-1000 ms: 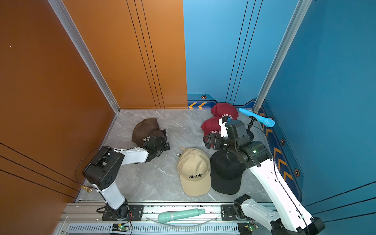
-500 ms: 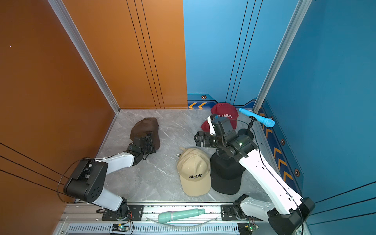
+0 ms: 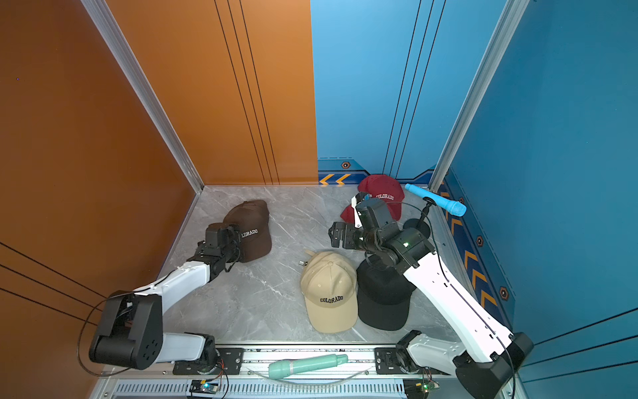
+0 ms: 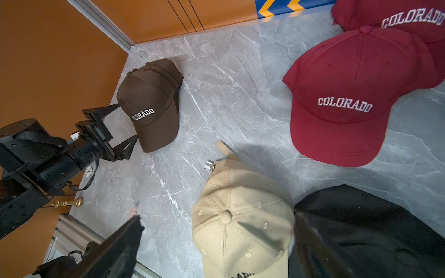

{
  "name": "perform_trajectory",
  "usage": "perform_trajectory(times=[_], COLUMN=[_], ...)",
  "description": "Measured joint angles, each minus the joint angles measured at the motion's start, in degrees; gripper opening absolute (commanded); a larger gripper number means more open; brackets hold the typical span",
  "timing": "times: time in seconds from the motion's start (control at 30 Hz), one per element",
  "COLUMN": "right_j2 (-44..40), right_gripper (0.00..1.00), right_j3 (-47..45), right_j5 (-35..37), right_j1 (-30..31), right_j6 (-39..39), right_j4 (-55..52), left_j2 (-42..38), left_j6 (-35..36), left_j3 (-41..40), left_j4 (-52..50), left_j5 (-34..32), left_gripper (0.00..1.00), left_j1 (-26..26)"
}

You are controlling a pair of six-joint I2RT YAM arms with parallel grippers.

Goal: Stack the baseball caps by color
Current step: Place the baseball cap on the baseball cap.

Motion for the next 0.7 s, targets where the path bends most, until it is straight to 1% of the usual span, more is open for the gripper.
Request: perform_trajectory(times=[0.1,0.17,0.27,0.3,0.37,0.43,0.47,0.5,0.53,0.57,0.63,0.67,0.7], right_j2=[0.04,0.04,0.04,0.02,0.0,-0.2,-0.35,-0.63,-1.01,-1.33,-2.32,-2.71,-3.1], right_gripper=[1.0,1.0,1.0,1.0,1.0,1.0,1.0,1.0,1.0,1.0,1.0,1.0,1.0], right_j3=[0.0,0.0,0.0,0.0,0.0,0.0,0.0,-0.02,-0.13,-0.24,-0.63,-0.81,-0.92], right_j5=[0.04,0.04,0.04,0.02,0.02,-0.02,-0.02,-0.07,-0.17,-0.22,-0.46,-0.63,-0.85], right_j1=[0.0,-0.02,-0.02,-0.02,-0.09,-0.31,-0.48,-0.74,-1.03,-1.29,-1.9,-2.12,-2.43], right_j6=[0.0,0.0,-0.04,-0.07,-0.22,-0.24,-0.24,-0.24,-0.24,-0.24,-0.26,-0.26,-0.37], right_j4=[-0.02,-0.02,-0.04,-0.04,-0.07,-0.07,-0.07,-0.09,-0.07,-0.09,-0.09,-0.11,-0.17], left_j2=[-1.9,-1.49,1.49,2.97,6.12,9.79,11.5,13.75,16.04,17.77,21.44,22.69,23.98], left_j6=[5.7,11.52,22.08,25.64,31.3,36.54,38.49,40.61,42.64,44.09,46.62,47.32,47.78], left_j3=[5.88,13.42,27.54,31.87,38.71,43.76,45.48,47.47,49.33,50.64,52.68,53.13,53.55], left_j4=[-7.43,-14.4,-24.65,-27.58,-32.98,-38.27,-40.65,-43.71,-46.53,-48.46,-51.82,-53.02,-54.21], left_j5=[-0.39,-1.31,-3.37,-4.02,-4.81,-5.51,-5.92,-6.54,-7.48,-8.13,-9.51,-9.9,-10.27], left_gripper=[0.98,0.98,0.98,1.0,0.94,0.83,0.75,0.62,0.43,0.31,0.13,0.08,0.05], left_j1=[-2.43,-4.68,-8.5,-9.57,-11.13,-12.68,-13.33,-14.27,-15.26,-16.13,-18.67,-19.67,-20.7])
